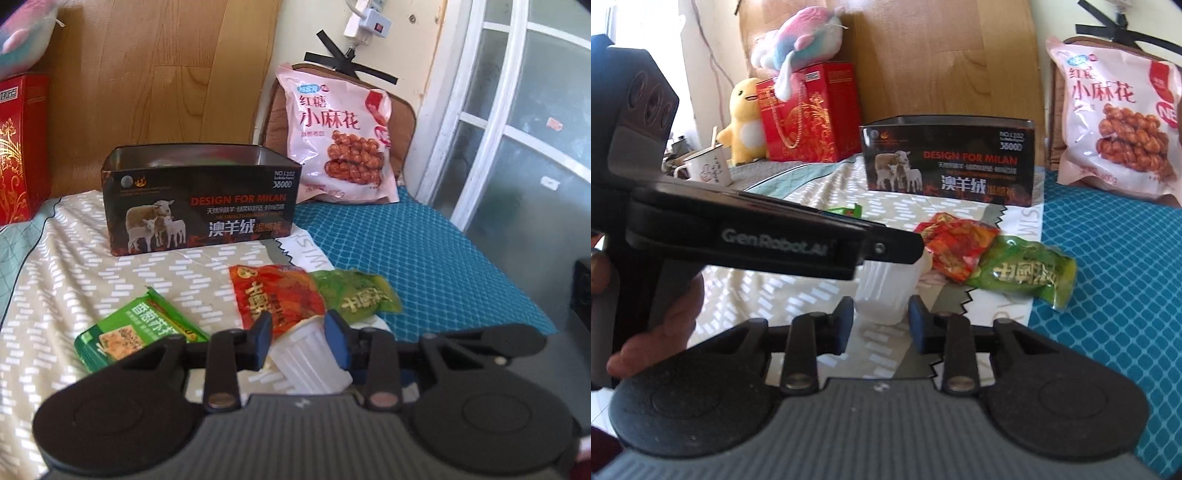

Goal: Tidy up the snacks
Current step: 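Lift the cup and carry it over the black tin box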

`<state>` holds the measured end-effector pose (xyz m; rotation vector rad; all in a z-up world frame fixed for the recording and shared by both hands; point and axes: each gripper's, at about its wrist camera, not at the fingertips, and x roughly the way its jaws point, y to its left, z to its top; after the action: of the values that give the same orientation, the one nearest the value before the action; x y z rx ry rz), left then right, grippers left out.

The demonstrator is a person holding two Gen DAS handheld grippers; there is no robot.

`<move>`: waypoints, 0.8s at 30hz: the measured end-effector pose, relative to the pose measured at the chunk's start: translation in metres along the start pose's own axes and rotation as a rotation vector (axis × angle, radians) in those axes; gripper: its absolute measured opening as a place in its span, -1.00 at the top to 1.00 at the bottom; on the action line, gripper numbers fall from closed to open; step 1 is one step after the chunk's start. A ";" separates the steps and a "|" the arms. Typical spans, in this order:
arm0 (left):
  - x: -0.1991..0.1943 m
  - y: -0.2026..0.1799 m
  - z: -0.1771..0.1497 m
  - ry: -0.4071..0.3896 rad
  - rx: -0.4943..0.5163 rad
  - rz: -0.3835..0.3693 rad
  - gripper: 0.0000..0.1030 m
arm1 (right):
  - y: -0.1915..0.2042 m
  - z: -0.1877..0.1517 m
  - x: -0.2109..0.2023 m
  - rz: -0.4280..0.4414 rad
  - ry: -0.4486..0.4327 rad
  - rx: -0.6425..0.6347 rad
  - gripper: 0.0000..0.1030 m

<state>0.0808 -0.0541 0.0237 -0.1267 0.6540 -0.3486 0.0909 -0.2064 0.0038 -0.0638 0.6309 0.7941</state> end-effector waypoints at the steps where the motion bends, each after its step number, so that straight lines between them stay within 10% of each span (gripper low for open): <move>1: -0.005 0.002 0.000 0.003 -0.013 -0.020 0.58 | 0.001 0.001 -0.002 -0.007 -0.002 -0.015 0.34; 8: -0.005 0.018 -0.002 0.047 -0.097 -0.011 0.57 | -0.006 0.008 0.000 -0.033 0.013 -0.106 0.33; 15: -0.005 0.007 0.012 0.014 -0.021 -0.019 0.07 | -0.009 0.002 -0.004 -0.050 0.028 -0.128 0.24; 24: 0.008 0.004 0.017 0.056 -0.022 -0.098 0.48 | -0.006 0.001 -0.003 -0.048 -0.004 -0.108 0.38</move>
<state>0.0984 -0.0534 0.0311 -0.1706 0.7085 -0.4408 0.0934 -0.2121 0.0049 -0.1754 0.5802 0.7811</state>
